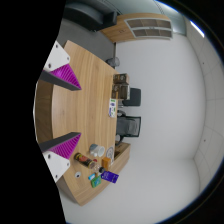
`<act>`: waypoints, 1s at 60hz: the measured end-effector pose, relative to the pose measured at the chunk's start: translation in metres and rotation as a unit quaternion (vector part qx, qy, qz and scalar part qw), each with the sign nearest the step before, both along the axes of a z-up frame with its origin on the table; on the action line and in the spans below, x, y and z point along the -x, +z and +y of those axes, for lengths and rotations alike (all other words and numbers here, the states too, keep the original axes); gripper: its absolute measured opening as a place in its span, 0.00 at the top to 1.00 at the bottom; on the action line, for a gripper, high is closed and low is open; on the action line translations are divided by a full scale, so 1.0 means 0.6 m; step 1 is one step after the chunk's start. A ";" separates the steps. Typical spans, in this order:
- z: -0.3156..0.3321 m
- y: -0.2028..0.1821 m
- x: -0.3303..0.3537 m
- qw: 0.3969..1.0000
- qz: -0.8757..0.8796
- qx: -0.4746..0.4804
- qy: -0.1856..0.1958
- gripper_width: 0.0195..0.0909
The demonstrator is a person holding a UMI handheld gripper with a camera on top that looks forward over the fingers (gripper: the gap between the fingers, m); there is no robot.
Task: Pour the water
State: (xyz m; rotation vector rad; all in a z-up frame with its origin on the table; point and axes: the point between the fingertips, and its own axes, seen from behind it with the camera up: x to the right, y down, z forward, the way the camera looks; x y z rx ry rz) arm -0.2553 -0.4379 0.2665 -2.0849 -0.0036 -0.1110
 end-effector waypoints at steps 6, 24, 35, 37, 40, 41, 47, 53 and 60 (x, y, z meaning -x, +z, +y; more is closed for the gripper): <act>-0.002 -0.016 -0.035 1.000 0.002 0.009 -0.017 0.08; 0.018 -0.128 -0.268 0.999 0.004 0.017 -0.048 0.07; 0.087 -0.205 -0.435 0.998 0.002 0.007 -0.058 0.07; 0.106 -0.215 -0.459 0.998 0.009 0.002 -0.060 0.07; 0.137 -0.229 -0.489 0.998 0.021 -0.007 -0.058 0.08; 0.148 -0.233 -0.498 0.998 0.025 -0.010 -0.057 0.08; 0.217 -0.259 -0.540 0.998 0.045 -0.022 -0.045 0.07; 0.283 -0.284 -0.573 0.998 0.051 -0.030 -0.030 0.07; 0.344 -0.306 -0.600 0.998 0.035 -0.039 -0.019 0.12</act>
